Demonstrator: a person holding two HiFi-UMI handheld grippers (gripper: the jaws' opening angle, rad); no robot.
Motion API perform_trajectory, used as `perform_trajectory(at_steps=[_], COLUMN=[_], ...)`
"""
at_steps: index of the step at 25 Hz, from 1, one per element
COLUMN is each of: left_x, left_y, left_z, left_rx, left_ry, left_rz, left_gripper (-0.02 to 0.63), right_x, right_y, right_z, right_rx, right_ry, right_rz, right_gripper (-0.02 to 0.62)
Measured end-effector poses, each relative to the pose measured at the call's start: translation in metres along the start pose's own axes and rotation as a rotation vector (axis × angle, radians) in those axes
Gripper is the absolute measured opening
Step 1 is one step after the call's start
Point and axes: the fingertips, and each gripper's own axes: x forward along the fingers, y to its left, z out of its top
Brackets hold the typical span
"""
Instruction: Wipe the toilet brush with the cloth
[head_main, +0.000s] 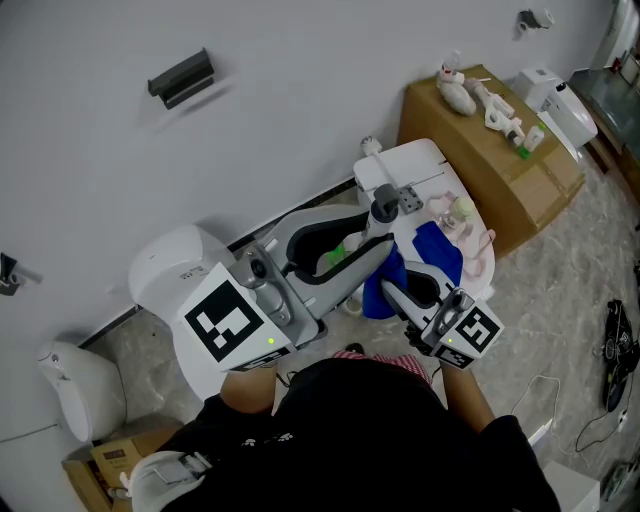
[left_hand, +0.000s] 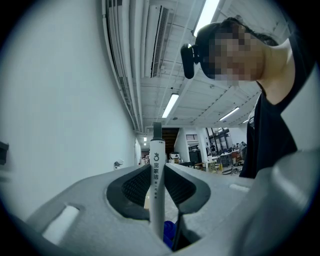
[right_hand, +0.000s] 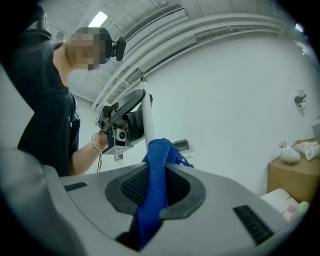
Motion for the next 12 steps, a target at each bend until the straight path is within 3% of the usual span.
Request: perform_trajectory(at_steps=[12], left_x=[-0.001], left_y=[0.003], left_z=[0.002], left_rx=[0.003], left_ry=[0.003], left_rz=[0.006], left_gripper=[0.091], right_x=[0.004], right_y=[-0.004], right_z=[-0.018], right_rx=[0.022], right_ry=[0.051], right_rz=[-0.010], right_gripper=[0.063])
